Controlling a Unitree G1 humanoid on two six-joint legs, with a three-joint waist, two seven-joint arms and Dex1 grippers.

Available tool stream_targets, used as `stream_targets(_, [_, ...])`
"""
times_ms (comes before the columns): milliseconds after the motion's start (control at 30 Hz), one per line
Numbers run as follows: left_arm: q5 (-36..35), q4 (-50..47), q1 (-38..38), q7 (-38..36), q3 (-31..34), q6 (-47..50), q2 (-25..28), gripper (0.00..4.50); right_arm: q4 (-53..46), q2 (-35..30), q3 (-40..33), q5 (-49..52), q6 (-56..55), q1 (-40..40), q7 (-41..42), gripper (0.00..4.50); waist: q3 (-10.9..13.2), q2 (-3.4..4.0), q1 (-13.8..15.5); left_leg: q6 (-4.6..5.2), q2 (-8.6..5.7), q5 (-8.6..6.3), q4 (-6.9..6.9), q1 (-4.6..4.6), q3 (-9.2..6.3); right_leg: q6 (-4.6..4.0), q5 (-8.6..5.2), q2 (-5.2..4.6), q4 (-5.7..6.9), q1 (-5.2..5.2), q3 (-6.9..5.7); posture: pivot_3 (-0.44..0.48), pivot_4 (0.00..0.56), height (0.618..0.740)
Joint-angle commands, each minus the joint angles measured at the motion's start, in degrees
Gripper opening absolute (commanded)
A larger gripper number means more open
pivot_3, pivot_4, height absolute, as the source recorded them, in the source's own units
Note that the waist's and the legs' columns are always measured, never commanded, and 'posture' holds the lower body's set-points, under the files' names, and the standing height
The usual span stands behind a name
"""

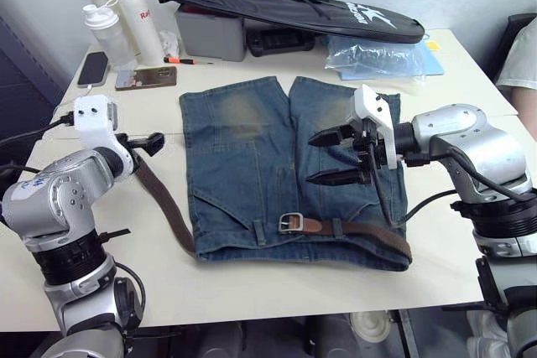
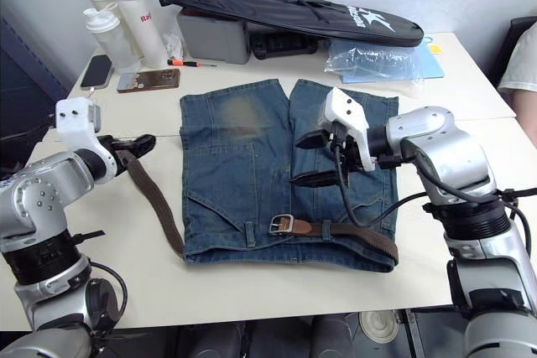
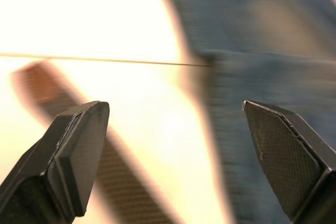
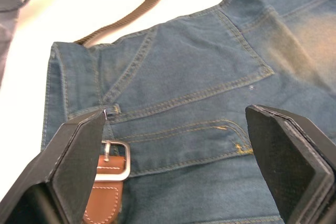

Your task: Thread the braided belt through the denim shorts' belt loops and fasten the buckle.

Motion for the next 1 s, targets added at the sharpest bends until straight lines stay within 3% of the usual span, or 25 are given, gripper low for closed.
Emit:
stream_targets(33, [5.19, 2.39, -3.21, 6.96, 1.69, -0.19, -2.50, 4.47, -1.38, 0.91, 0.19, -0.30, -2.00, -1.46, -0.44, 4.49, 0.00, -0.01, 0.08, 0.00, 0.00, 0.00, 0.00, 0.01, 0.00, 0.00, 0.00, 0.00, 0.00, 0.00, 0.00, 0.000, 0.150, 0.740])
stream_targets(233, [10.81, 9.17, -6.08, 13.41, 4.60, -2.70, -1.85, 4.47, -3.03, 0.96, 0.06, 0.07, -1.62, 0.02, -1.23, 4.49, 0.03, -0.11, -0.18, -0.04, 0.00, -0.02, -0.05, -0.01, 0.01, 0.00, 0.00, 0.00, -0.01, -0.07, 0.00, 0.000, 0.150, 0.740])
stream_targets(500, [12.27, 19.59, -9.38, 16.59, 6.58, -7.59, -3.20, 4.47, -5.88, -1.84, -2.76, 5.10, 2.47, -0.62, 1.02, 4.49, 0.05, -0.13, 0.36, -0.05, 0.00, -0.02, 0.00, -0.03, 0.01, 0.00, 0.00, 0.01, 0.00, -0.08, 0.01, 0.000, 0.150, 0.740])
stream_targets(1000, [11.50, 37.70, -14.75, 17.12, 0.77, -19.05, -5.16, 4.47, -5.56, -3.77, -6.21, 6.42, 3.13, -2.49, -3.42, 4.49, 0.05, -0.16, 1.18, -0.06, 0.00, -0.03, -0.01, -0.03, 0.06, 0.01, 0.01, 0.02, -0.02, -0.09, 0.01, 0.000, 0.150, 0.740])
